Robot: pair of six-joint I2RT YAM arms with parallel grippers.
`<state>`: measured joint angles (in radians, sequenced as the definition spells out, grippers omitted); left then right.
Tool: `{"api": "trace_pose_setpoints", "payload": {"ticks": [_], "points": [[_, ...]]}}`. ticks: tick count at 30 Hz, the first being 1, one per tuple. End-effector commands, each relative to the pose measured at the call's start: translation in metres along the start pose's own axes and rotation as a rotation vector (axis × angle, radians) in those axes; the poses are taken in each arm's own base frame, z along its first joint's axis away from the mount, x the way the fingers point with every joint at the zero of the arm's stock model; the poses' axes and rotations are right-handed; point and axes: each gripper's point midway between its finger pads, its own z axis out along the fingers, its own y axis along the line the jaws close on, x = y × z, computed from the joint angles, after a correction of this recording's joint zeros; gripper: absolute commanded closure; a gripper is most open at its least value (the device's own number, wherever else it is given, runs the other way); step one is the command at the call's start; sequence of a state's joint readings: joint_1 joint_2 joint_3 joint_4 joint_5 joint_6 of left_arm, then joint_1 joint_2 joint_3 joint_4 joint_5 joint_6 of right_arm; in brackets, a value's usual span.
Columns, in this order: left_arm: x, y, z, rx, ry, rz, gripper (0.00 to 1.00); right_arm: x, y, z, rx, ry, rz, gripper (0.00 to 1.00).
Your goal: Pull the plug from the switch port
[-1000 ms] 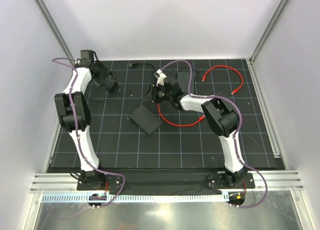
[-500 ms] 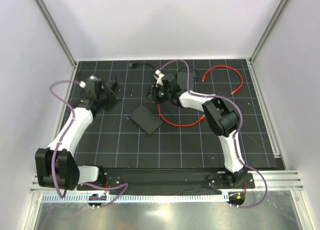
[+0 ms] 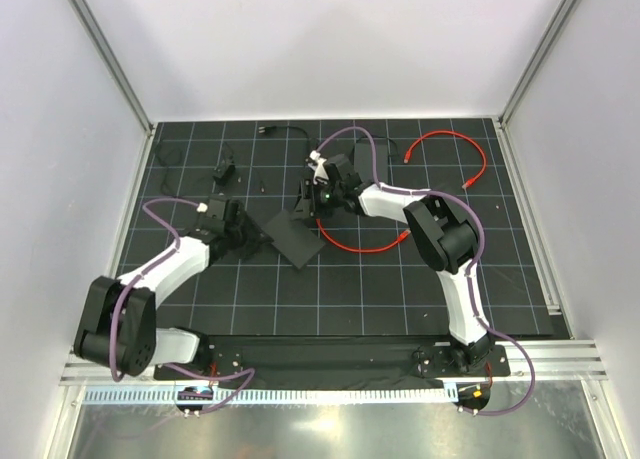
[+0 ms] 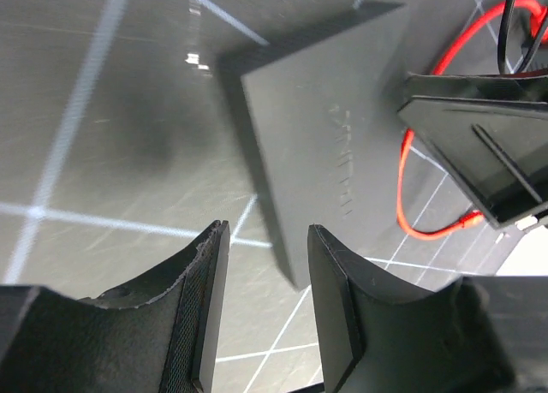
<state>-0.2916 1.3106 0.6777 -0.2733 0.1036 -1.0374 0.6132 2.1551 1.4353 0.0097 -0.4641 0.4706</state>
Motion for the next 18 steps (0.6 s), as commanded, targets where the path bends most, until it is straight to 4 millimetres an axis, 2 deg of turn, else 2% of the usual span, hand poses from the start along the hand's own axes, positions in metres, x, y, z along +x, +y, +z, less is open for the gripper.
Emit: {"api": "trace_pose_setpoints", "payload": {"ticks": [1, 5, 9, 13, 18], "points": [[0.002, -0.026, 0.015, 0.096, 0.003, -0.023, 0.54, -0.005, 0.014, -0.019, -0.023, 0.000, -0.032, 0.43], [0.008, -0.019, 0.039, 0.065, 0.028, -0.045, 0.54, 0.000, 0.014, -0.023, -0.023, -0.003, -0.027, 0.43], [0.006, -0.017, 0.051, 0.051, 0.022, -0.053, 0.54, 0.006, 0.014, -0.025, -0.026, 0.016, -0.034, 0.45], [-0.005, -0.019, 0.056, 0.036, -0.012, -0.051, 0.53, 0.009, 0.019, -0.025, -0.051, 0.037, -0.031, 0.51], [-0.029, -0.018, 0.058, -0.005, -0.040, -0.039, 0.52, 0.020, 0.041, -0.023, -0.186, 0.099, -0.027, 0.57]]}}
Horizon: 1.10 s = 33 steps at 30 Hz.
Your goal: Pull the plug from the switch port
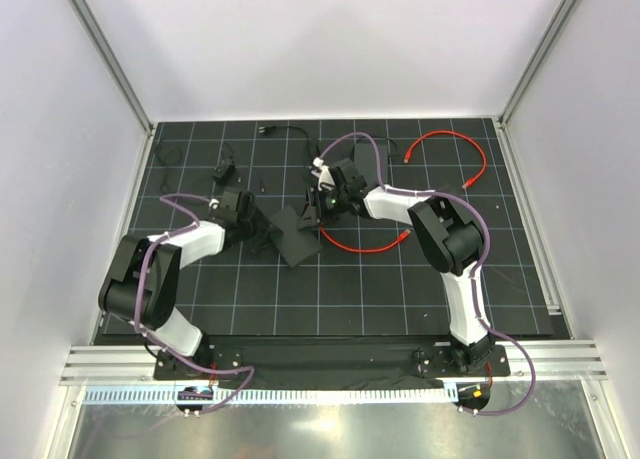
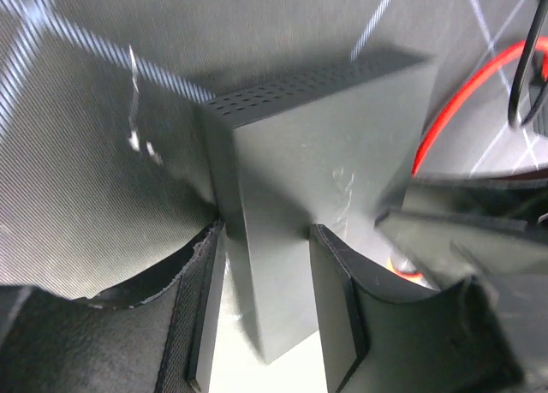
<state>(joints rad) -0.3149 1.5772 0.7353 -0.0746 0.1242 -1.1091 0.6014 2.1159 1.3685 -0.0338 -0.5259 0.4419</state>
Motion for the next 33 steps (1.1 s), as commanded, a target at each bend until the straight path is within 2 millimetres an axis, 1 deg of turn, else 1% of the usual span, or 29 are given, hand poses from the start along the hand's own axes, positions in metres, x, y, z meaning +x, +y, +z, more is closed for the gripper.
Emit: {"api": "trace_pose_setpoints", "payload": {"ticks": [1, 2, 3, 4, 5, 6, 7, 8, 9, 11, 12, 13, 14, 16, 17, 18, 19, 20, 21, 23, 24, 25, 26, 27, 28, 29, 30, 32, 33], "points": [[-0.031, -0.005, 0.003, -0.019, -0.073, 0.019, 0.52, -0.002, 0.048, -0.007, -0.179, 0.030, -0.051, 0.57], [-0.032, -0.004, 0.004, -0.027, -0.057, 0.024, 0.51, 0.000, 0.052, -0.006, -0.196, 0.041, -0.057, 0.57], [-0.042, -0.009, 0.003, -0.024, -0.066, 0.039, 0.51, 0.002, 0.056, -0.006, -0.211, 0.048, -0.065, 0.57], [-0.044, -0.007, 0.006, -0.042, -0.060, 0.047, 0.50, 0.007, 0.067, -0.004, -0.242, 0.066, -0.085, 0.57], [-0.045, -0.005, 0.007, -0.057, -0.050, 0.053, 0.50, 0.009, 0.069, -0.002, -0.249, 0.073, -0.087, 0.57], [-0.051, -0.017, 0.006, -0.029, -0.045, 0.082, 0.50, 0.011, 0.073, -0.001, -0.256, 0.081, -0.085, 0.57], [-0.052, -0.013, 0.012, -0.048, -0.028, 0.086, 0.50, 0.009, 0.083, 0.002, -0.290, 0.069, -0.104, 0.57], [-0.051, -0.010, 0.012, -0.072, -0.010, 0.093, 0.50, 0.013, 0.088, 0.005, -0.308, 0.080, -0.093, 0.57], [-0.058, -0.019, 0.011, -0.058, -0.014, 0.106, 0.50, 0.014, 0.093, 0.007, -0.327, 0.085, -0.091, 0.57], [-0.062, -0.011, 0.011, -0.096, -0.003, 0.117, 0.50, 0.015, 0.108, 0.011, -0.369, 0.087, -0.090, 0.57], [-0.067, -0.011, 0.009, -0.100, -0.013, 0.116, 0.50, 0.019, 0.109, 0.015, -0.376, 0.097, -0.083, 0.57], [-0.072, -0.011, 0.007, -0.101, -0.029, 0.118, 0.49, 0.016, 0.117, 0.018, -0.398, 0.089, -0.091, 0.56], [-0.081, -0.008, 0.001, -0.107, -0.047, 0.112, 0.48, 0.021, 0.127, 0.020, -0.428, 0.108, -0.075, 0.56], [-0.094, -0.002, -0.008, -0.137, -0.091, 0.112, 0.46, 0.016, 0.138, 0.018, -0.474, 0.078, -0.090, 0.56], [-0.100, 0.002, -0.016, -0.152, -0.108, 0.119, 0.44, 0.010, 0.139, 0.015, -0.464, 0.048, -0.087, 0.56], [-0.107, -0.004, -0.029, -0.140, -0.145, 0.129, 0.43, 0.005, 0.136, 0.011, -0.459, 0.026, -0.098, 0.55], [-0.116, -0.004, -0.038, -0.161, -0.196, 0.145, 0.43, 0.001, 0.138, 0.001, -0.460, 0.004, -0.119, 0.55], [-0.116, -0.003, -0.048, -0.177, -0.206, 0.162, 0.43, -0.001, 0.137, -0.003, -0.453, -0.007, -0.133, 0.54], [-0.122, -0.012, -0.068, -0.154, -0.256, 0.168, 0.42, -0.007, 0.132, -0.007, -0.434, -0.030, -0.147, 0.53], [-0.124, -0.009, -0.087, -0.172, -0.297, 0.167, 0.41, -0.008, 0.126, -0.013, -0.407, -0.040, -0.194, 0.50], [-0.122, -0.005, -0.096, -0.175, -0.312, 0.155, 0.37, -0.010, 0.122, -0.013, -0.392, -0.039, -0.208, 0.46], [-0.121, -0.008, -0.112, -0.153, -0.345, 0.149, 0.35, -0.014, 0.113, -0.014, -0.360, -0.033, -0.238, 0.45], [-0.117, -0.006, -0.120, -0.142, -0.353, 0.136, 0.32, -0.014, 0.103, -0.010, -0.333, -0.022, -0.241, 0.44], [-0.105, 0.006, -0.117, -0.146, -0.334, 0.102, 0.29, -0.018, 0.096, -0.010, -0.285, -0.013, -0.235, 0.43], [-0.101, 0.002, -0.128, -0.098, -0.352, 0.088, 0.27, -0.021, 0.086, -0.009, -0.256, -0.008, -0.259, 0.42], [-0.095, 0.005, -0.128, -0.084, -0.346, 0.069, 0.27, -0.022, 0.080, -0.007, -0.237, 0.000, -0.264, 0.42], [-0.078, 0.022, -0.120, -0.100, -0.300, 0.048, 0.25, -0.022, 0.072, -0.003, -0.213, 0.013, -0.270, 0.41], [-0.066, 0.032, -0.121, -0.093, -0.290, -0.015, 0.25, -0.028, 0.065, -0.001, -0.180, 0.033, -0.303, 0.39], [-0.059, 0.037, -0.120, -0.092, -0.277, -0.031, 0.25, -0.026, 0.058, 0.004, -0.165, 0.051, -0.304, 0.39]]}}
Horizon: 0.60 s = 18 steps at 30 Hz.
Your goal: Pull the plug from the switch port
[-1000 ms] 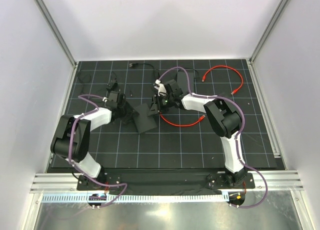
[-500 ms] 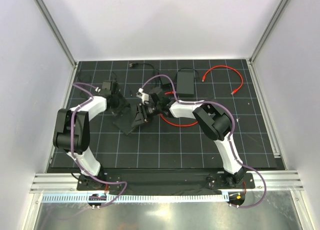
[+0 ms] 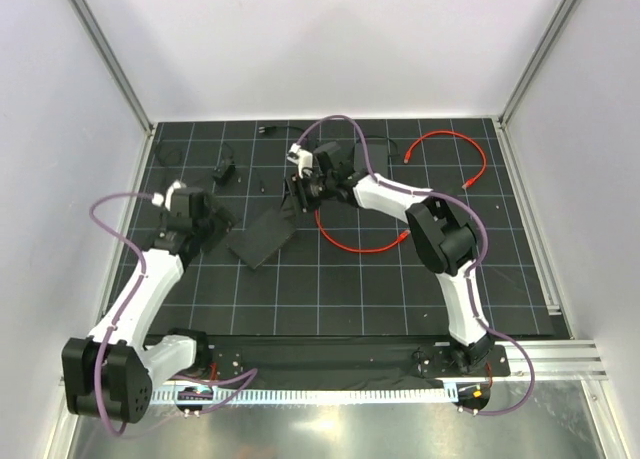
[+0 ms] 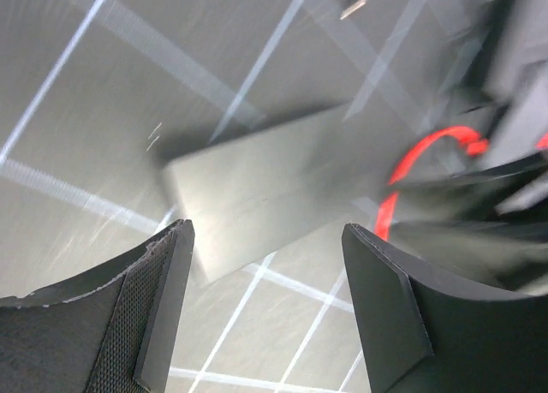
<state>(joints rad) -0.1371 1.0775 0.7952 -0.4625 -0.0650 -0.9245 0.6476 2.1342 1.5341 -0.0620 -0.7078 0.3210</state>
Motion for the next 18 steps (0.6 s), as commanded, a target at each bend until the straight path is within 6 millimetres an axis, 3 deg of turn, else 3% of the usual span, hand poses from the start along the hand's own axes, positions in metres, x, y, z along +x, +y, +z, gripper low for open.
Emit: {"api": "trace_pose_setpoints", "payload": {"ticks": [1, 3, 4, 7, 10, 16, 18], "points": [[0.042, 0.036, 0.005, -0.085, 0.108, -0.109, 0.25, -0.004, -0.018, 0.000, 0.083, 0.059, -0.097, 0.39], [0.054, 0.041, 0.005, -0.079, 0.132, -0.146, 0.27, -0.008, -0.027, 0.001, 0.109, 0.055, -0.091, 0.38], [0.070, 0.045, 0.008, -0.058, 0.176, -0.189, 0.28, -0.008, -0.030, 0.002, 0.111, 0.055, -0.086, 0.38], [0.079, 0.048, 0.011, -0.004, 0.165, -0.255, 0.31, -0.007, -0.041, 0.008, 0.104, 0.067, -0.060, 0.41], [0.076, 0.039, 0.011, 0.056, 0.141, -0.304, 0.33, -0.001, -0.051, 0.014, 0.114, 0.082, -0.027, 0.46], [0.079, 0.038, 0.023, 0.048, 0.159, -0.322, 0.36, 0.003, -0.054, 0.019, 0.091, 0.085, -0.007, 0.50], [0.084, 0.037, 0.028, 0.054, 0.184, -0.336, 0.41, 0.006, -0.053, 0.019, 0.080, 0.088, 0.003, 0.52]]}}
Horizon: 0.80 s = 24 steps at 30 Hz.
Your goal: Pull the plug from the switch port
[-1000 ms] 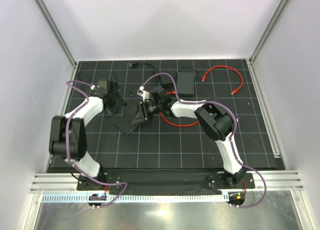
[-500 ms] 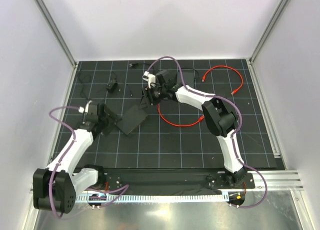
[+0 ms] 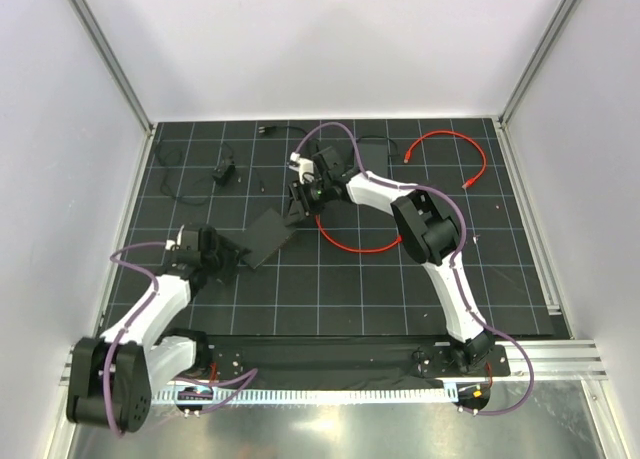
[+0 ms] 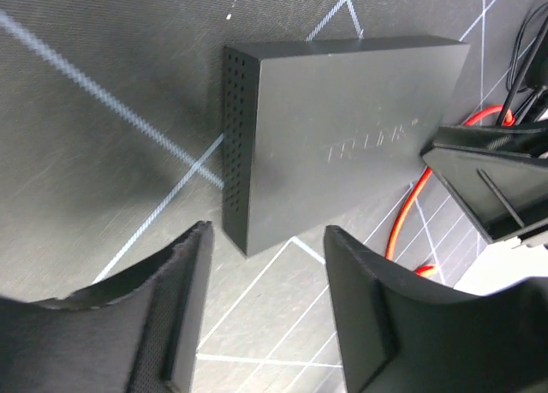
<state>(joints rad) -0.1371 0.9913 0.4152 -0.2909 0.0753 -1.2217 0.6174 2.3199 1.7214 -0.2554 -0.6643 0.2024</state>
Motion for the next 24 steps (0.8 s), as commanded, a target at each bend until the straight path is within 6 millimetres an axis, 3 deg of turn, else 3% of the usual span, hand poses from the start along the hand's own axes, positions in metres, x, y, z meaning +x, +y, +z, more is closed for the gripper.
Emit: {"api": "trace_pose_setpoints", "payload": {"ticks": [1, 6, 13, 15, 24], "points": [[-0.001, -0.024, 0.011, 0.088, 0.019, -0.036, 0.43, -0.010, 0.008, -0.003, -0.025, -0.022, -0.012, 0.52], [0.002, -0.021, 0.022, 0.087, 0.031, -0.057, 0.49, -0.002, 0.007, -0.002, -0.034, -0.013, 0.006, 0.57], [-0.012, -0.020, 0.029, 0.048, -0.026, -0.009, 0.50, 0.006, 0.017, -0.002, -0.090, -0.004, 0.040, 0.65], [-0.013, -0.011, 0.034, -0.012, -0.022, -0.001, 0.49, 0.008, 0.021, -0.002, -0.117, -0.007, 0.053, 0.67], [-0.059, -0.017, 0.032, -0.095, -0.139, 0.065, 0.51, 0.027, 0.054, 0.010, -0.194, 0.033, 0.043, 0.77]]}}
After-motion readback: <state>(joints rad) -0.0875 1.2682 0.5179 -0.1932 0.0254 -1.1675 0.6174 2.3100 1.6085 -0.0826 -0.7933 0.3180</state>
